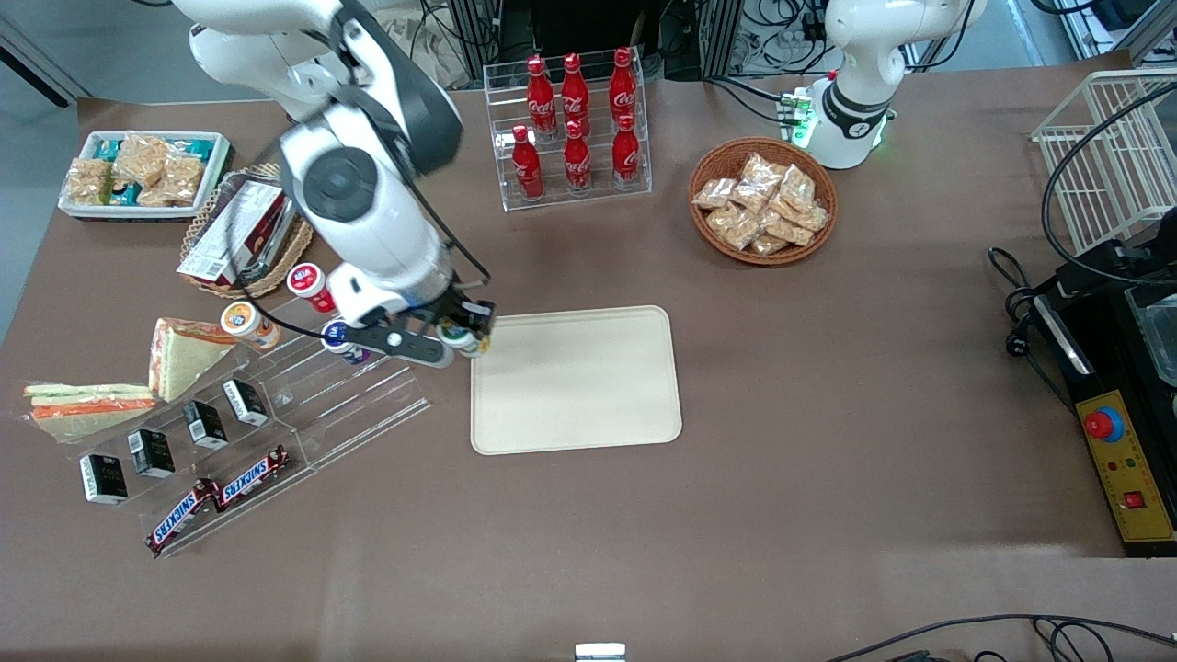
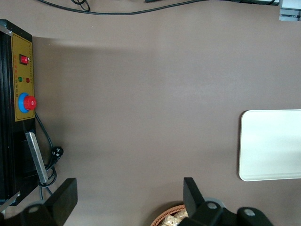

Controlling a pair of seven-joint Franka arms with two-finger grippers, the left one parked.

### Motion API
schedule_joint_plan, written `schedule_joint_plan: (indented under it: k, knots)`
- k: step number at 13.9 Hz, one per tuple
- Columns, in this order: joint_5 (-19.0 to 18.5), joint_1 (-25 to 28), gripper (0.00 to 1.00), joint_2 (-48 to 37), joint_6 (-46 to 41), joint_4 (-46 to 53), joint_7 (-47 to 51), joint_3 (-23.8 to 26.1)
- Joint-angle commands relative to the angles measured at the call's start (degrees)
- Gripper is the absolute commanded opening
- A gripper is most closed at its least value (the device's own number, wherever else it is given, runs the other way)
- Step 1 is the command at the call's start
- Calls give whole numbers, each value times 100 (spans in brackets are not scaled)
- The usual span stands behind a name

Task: Place green gum on tray
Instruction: 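Carry the green gum bottle over the cream tray's edge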

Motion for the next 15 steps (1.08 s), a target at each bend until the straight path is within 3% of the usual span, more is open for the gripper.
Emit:
schedule_joint_plan:
  k: [1, 5, 10, 11, 12, 13, 15]
  knots:
    - [-46, 58, 17, -75, 1291, -1154, 185, -28]
    - [-678, 120, 17, 382, 2183, -1632, 685, -28]
    - [-793, 147, 18, 761, 2447, -1658, 870, -28]
    - [-793, 155, 27, 805, 2491, -1658, 949, -28]
    - [-793, 155, 49, 831, 2509, -1641, 976, -28]
    - [-793, 155, 99, 832, 2509, -1641, 976, -19]
    - [-793, 155, 100, 832, 2509, -1641, 1002, -19]
